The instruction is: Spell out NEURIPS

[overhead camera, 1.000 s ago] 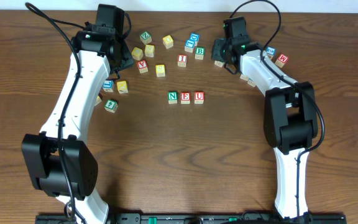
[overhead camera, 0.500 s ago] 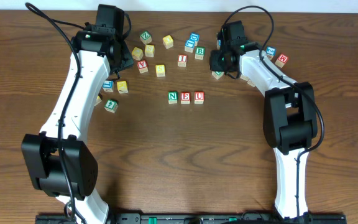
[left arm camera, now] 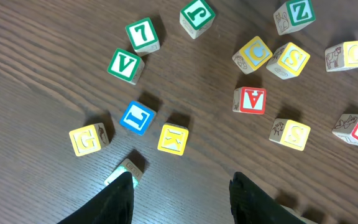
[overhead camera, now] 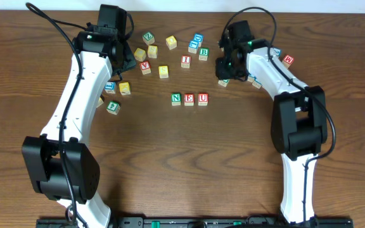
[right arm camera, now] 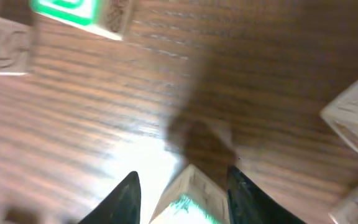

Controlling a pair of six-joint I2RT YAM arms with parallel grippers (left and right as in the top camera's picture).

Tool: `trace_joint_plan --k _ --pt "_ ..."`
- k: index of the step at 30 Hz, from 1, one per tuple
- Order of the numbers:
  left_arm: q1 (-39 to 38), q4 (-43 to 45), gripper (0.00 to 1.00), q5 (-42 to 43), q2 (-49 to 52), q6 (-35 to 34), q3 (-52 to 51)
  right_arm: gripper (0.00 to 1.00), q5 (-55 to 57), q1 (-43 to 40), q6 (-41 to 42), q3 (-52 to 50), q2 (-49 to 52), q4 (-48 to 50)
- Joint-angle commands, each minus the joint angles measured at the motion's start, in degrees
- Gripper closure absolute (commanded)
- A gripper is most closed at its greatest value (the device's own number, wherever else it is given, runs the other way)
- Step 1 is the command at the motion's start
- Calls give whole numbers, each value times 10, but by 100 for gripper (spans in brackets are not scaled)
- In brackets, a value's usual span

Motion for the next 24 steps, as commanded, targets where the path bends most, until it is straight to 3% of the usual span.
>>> trace_joint_plan --k 1,5,8,10,24 --pt "1 -2 51 -4 6 -7 5 60 -7 4 -18 43 -63 -30" --pt "1 -2 51 -4 6 -7 5 66 -23 4 -8 45 -74 -82" --pt "1 -2 51 -4 6 -7 5 89 -46 6 -6 37 -67 -117" --pt "1 -2 51 -4 6 -1 5 99 -50 8 -6 28 -62 -130" --pt "1 -2 51 -6 6 2 5 99 -40 16 -11 -55 -50 -75"
